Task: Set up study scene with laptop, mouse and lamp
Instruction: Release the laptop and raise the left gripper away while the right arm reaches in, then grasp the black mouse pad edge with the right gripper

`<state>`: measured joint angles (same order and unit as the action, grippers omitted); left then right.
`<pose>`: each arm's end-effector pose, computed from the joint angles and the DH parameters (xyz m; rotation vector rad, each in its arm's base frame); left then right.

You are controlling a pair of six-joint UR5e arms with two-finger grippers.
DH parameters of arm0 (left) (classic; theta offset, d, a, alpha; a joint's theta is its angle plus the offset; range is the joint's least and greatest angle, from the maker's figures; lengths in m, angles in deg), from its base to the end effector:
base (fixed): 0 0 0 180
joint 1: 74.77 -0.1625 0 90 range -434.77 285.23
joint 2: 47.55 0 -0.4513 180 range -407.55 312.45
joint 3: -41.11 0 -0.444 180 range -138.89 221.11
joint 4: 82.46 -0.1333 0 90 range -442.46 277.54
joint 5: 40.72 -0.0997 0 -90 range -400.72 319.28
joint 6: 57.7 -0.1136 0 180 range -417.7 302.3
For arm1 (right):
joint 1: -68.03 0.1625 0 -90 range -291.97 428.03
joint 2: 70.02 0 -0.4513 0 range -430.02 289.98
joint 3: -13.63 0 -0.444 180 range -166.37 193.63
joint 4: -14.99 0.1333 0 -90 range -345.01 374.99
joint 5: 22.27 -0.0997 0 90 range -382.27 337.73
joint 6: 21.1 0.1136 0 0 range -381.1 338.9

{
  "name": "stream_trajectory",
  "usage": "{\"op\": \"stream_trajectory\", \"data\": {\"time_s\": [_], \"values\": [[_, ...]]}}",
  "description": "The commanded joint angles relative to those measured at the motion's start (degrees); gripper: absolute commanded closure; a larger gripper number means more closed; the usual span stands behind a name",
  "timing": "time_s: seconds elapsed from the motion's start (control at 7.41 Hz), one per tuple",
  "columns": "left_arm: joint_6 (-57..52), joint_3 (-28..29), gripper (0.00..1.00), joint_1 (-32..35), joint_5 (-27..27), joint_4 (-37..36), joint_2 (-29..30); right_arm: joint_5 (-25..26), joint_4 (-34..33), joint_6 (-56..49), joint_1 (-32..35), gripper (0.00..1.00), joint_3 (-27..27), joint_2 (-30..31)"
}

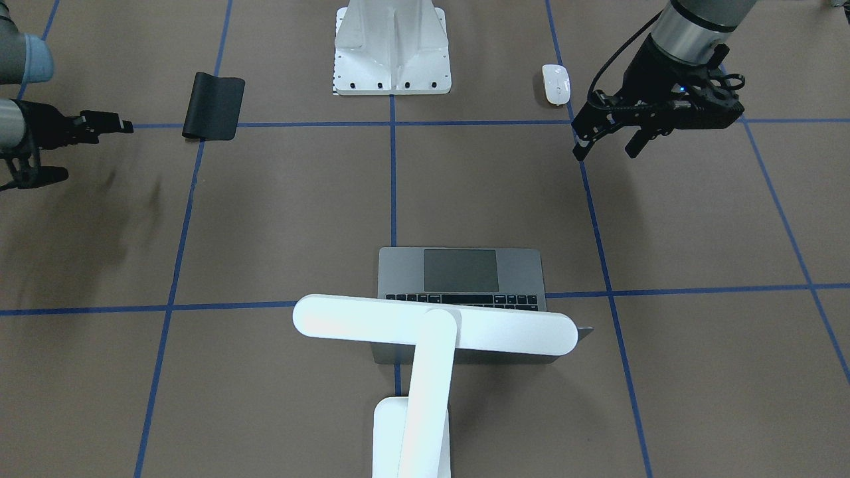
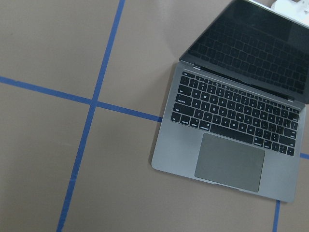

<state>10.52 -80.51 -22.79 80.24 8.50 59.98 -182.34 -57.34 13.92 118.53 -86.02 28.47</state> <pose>0.2890 -0.4912 0.2430 0.1077 0.9854 -0.2472 -0.2875 -0.3904 0.6043 -0.5062 -1.1393 -0.2687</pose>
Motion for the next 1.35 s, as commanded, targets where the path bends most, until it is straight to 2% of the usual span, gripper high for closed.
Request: {"op": "stream_trajectory", "data": {"time_s": [0.0, 0.27, 0.67, 1.21], "values": [[-0.8, 0.0, 0.00, -0.1, -0.1, 0.1, 0.0, 2.5, 2.1, 9.8, -6.1, 0.00, -0.4, -4.4], [-1.0, 0.0, 0.00, -0.1, -0.1, 0.1, -0.1, 2.3, 1.9, 12.6, -7.7, 0.01, -0.4, -4.4], [-2.6, 0.2, 0.00, -0.1, 0.0, 0.0, -0.2, 4.8, 2.0, 26.0, -14.8, 0.00, -2.3, -6.9], [-4.8, 0.4, 0.00, 0.0, 0.2, -0.1, -0.5, 6.9, 2.0, 26.1, -18.3, 0.00, -3.7, -3.5]]}}
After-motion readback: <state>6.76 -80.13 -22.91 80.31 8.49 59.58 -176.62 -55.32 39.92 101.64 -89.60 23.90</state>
